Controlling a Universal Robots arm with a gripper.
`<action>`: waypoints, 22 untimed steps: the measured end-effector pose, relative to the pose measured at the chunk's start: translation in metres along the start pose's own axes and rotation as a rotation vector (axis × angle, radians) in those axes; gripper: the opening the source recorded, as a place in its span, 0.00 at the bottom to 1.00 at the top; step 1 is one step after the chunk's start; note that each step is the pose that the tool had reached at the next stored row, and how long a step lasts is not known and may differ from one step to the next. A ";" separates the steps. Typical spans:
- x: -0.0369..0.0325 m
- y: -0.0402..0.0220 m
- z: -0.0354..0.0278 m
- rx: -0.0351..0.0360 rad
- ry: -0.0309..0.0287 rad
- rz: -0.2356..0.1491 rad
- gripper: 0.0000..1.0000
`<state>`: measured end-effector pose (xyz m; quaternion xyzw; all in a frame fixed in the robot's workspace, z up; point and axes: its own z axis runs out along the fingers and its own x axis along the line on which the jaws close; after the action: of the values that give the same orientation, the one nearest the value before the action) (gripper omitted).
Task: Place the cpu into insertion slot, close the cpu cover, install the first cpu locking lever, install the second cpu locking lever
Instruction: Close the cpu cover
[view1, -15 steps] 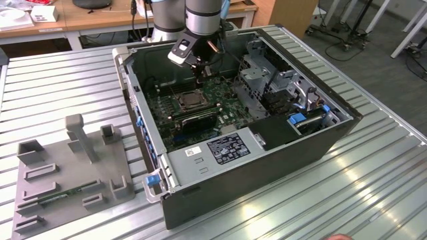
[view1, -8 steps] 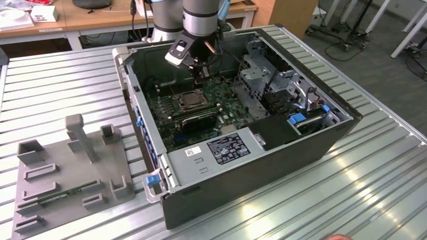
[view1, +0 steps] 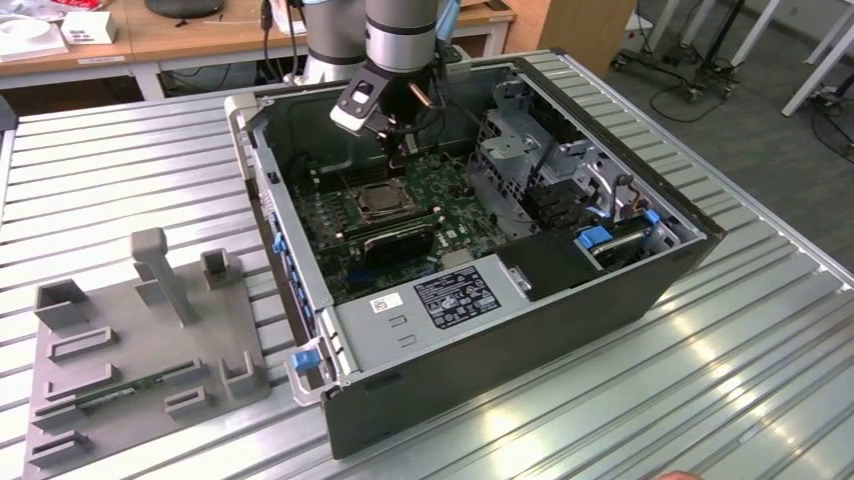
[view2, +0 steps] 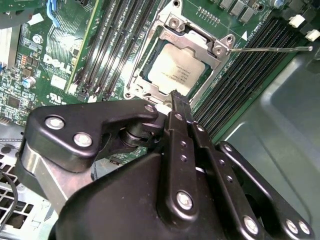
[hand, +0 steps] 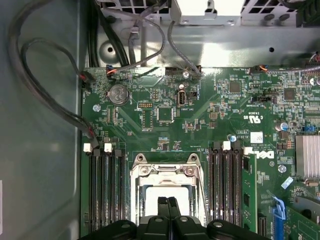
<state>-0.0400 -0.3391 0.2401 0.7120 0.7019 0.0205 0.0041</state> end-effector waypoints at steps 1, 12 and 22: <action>0.0000 0.0000 0.0000 0.0002 0.0004 -0.011 0.11; 0.0000 0.0000 0.0001 0.0031 0.0046 -0.135 0.11; 0.0000 0.0000 0.0001 0.0037 0.0054 -0.157 0.11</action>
<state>-0.0399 -0.3391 0.2400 0.6548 0.7555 0.0207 0.0025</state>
